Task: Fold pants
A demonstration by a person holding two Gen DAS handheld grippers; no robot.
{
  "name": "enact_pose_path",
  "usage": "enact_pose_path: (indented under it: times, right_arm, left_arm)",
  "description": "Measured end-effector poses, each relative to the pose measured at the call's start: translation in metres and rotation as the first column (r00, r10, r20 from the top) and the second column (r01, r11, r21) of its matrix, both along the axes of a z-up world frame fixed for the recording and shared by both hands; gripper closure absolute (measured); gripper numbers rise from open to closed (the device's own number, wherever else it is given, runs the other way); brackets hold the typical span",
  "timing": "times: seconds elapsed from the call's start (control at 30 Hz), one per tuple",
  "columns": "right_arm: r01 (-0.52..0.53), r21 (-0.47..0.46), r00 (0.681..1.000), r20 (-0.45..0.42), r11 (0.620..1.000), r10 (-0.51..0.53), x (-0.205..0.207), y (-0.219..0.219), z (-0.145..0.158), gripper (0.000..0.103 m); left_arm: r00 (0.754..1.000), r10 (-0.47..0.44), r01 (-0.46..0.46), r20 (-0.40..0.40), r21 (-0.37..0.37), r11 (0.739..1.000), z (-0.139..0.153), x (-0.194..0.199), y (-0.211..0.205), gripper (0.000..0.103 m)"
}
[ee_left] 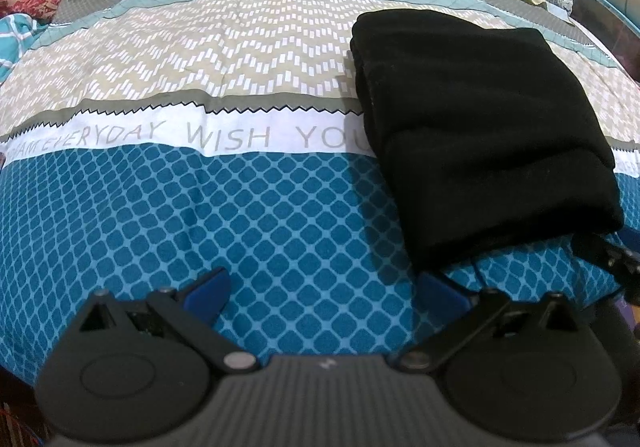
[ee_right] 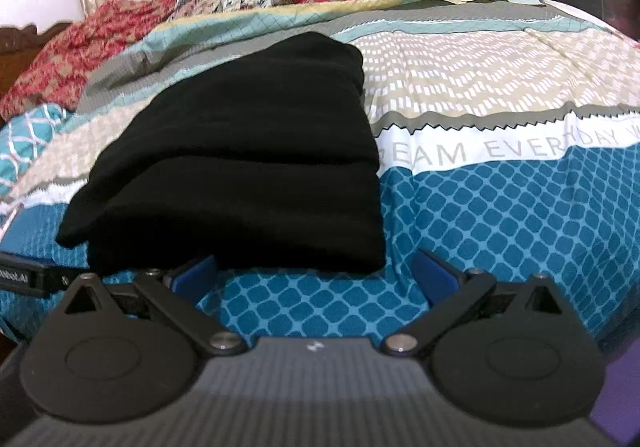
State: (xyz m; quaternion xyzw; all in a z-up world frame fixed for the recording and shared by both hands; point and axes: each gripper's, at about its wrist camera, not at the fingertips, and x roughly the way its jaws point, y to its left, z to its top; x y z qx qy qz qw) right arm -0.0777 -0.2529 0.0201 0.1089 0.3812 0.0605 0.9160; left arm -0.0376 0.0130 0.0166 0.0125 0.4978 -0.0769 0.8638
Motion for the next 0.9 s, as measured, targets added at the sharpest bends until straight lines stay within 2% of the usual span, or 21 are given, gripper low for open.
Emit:
enact_pose_path:
  times: [0.23, 0.4, 0.47, 0.5, 0.6, 0.7, 0.9]
  right_arm:
    - [-0.081, 0.039, 0.997, -0.017, 0.996, 0.082, -0.017, -0.009, 0.011, 0.0]
    - [-0.096, 0.093, 0.994, 0.051, 0.991, 0.092, -0.027, -0.027, 0.036, 0.0]
    - [-0.077, 0.11, 0.993, 0.096, 0.991, 0.067, -0.024, -0.039, 0.048, 0.0]
    - [-0.056, 0.131, 0.992, 0.117, 0.99, 0.041, -0.021, -0.047, 0.054, 0.0]
    - [0.016, 0.233, 0.989, 0.137, 0.972, -0.049, -0.007, -0.069, 0.066, 0.004]
    - [0.044, 0.267, 0.983, 0.161, 0.963, -0.09, -0.002, -0.071, 0.074, 0.005]
    - [0.044, 0.293, 0.99, 0.113, 0.955, -0.081, 0.019, -0.067, 0.062, 0.005]
  left_arm:
    - [1.0, 0.024, -0.024, 0.006, -0.035, 0.999, 0.014, -0.003, 0.016, 0.0]
    - [0.997, 0.04, -0.035, 0.065, -0.069, 0.997, 0.037, -0.004, 0.039, 0.0]
    - [0.996, 0.042, -0.033, 0.075, -0.121, 0.992, 0.049, 0.004, 0.049, 0.0]
    - [0.996, 0.039, -0.025, 0.078, -0.17, 0.985, 0.055, 0.009, 0.054, 0.0]
    - [0.993, 0.049, -0.018, 0.111, -0.265, 0.964, 0.07, 0.021, 0.058, 0.0]
    - [0.989, 0.048, -0.012, 0.14, -0.246, 0.969, 0.077, 0.033, 0.043, 0.0]
    - [0.999, 0.016, -0.007, 0.033, -0.271, 0.963, 0.054, 0.061, 0.023, 0.0]
